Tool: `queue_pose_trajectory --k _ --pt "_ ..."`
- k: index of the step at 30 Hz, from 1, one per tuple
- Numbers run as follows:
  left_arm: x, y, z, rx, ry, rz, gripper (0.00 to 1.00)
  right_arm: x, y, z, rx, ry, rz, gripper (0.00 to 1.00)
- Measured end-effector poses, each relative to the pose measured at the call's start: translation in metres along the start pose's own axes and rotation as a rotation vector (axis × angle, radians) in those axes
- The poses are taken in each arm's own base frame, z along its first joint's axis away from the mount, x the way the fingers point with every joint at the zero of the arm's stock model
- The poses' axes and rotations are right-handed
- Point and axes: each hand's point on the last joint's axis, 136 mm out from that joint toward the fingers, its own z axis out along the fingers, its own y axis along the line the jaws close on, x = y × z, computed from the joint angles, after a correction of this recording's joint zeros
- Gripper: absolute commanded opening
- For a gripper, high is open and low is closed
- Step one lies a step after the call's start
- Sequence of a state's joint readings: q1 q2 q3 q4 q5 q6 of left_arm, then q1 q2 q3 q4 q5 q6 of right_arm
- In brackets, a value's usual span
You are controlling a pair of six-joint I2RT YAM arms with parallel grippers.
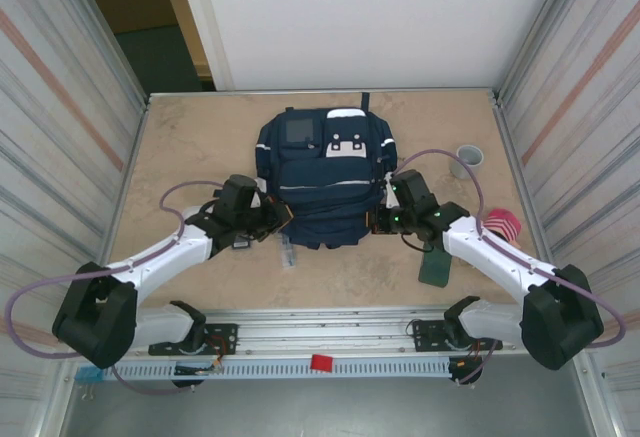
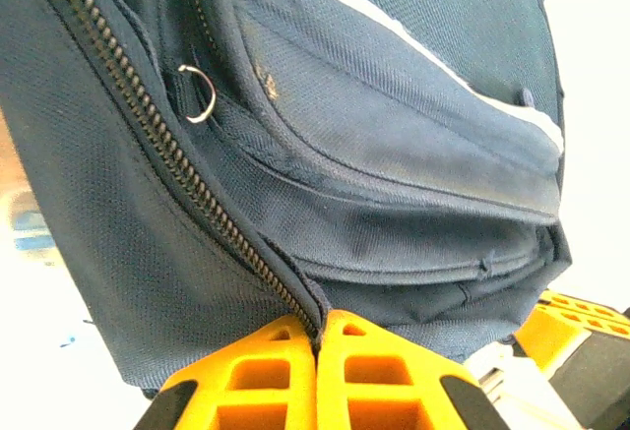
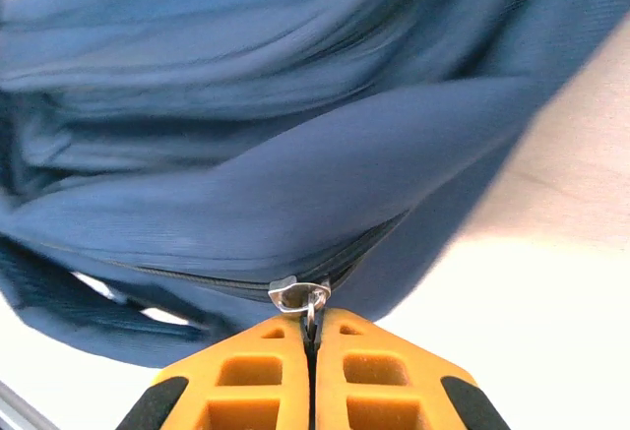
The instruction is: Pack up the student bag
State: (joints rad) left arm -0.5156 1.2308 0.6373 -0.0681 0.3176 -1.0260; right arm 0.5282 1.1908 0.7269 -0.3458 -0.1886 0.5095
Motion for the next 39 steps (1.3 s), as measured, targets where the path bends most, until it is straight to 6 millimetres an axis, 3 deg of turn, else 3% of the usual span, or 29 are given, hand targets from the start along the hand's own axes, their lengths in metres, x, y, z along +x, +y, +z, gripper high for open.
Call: queue_pose_trajectory --k 1,5,7,9,12,17,21,24,27,29,32,33,37,39 --pt "-0.001 0.004 -0.001 -0.015 -0.001 0.004 0.06 0.001 -0.001 0.000 -0.005 0.007 -0.005 0.00" --pt "-0.001 0.014 -0.004 -0.061 0.000 0.054 0.53 0.006 0.005 -0.001 -0.048 0.027 -0.037 0.00" --pt "-0.004 0.010 -0.008 -0.078 -0.020 0.112 0.62 0.006 0.008 -0.005 -0.066 0.021 -0.044 0.00" --pt "-0.004 -0.006 -0.014 -0.063 -0.042 0.215 0.67 0.004 0.013 -0.010 -0.086 0.007 -0.054 0.00" --pt "-0.001 -0.046 -0.025 0.006 -0.078 0.430 0.72 0.002 0.019 -0.016 -0.113 -0.006 -0.067 0.00" --pt "0.015 -0.103 -0.032 0.120 -0.100 0.883 0.79 0.003 0.022 -0.018 -0.130 -0.003 -0.081 0.00" --pt "0.033 -0.133 -0.014 0.157 -0.072 1.242 0.83 0.003 0.023 -0.018 -0.134 -0.001 -0.081 0.00" --pt "0.043 -0.138 0.013 0.149 -0.010 1.414 0.84 0.003 0.023 -0.018 -0.135 -0.001 -0.082 0.00" --pt "0.050 -0.128 0.042 0.135 0.068 1.496 0.79 0.003 0.023 -0.018 -0.136 0.000 -0.082 0.00" --pt "0.052 -0.115 0.058 0.112 0.115 1.525 0.70 0.004 0.023 -0.018 -0.139 0.001 -0.082 0.00" --pt "0.056 -0.097 0.078 0.074 0.178 1.554 0.45 0.004 0.024 -0.018 -0.144 0.003 -0.082 0.00" --pt "0.058 -0.094 0.082 0.071 0.191 1.567 0.33 0.004 0.025 -0.018 -0.147 0.004 -0.082 0.00" --pt "0.065 -0.098 0.081 0.105 0.201 1.621 0.05 0.000 0.022 -0.019 -0.150 -0.004 -0.069 0.00" --pt "0.068 -0.101 0.076 0.125 0.197 1.649 0.00 -0.003 0.018 -0.020 -0.152 -0.010 -0.053 0.00"
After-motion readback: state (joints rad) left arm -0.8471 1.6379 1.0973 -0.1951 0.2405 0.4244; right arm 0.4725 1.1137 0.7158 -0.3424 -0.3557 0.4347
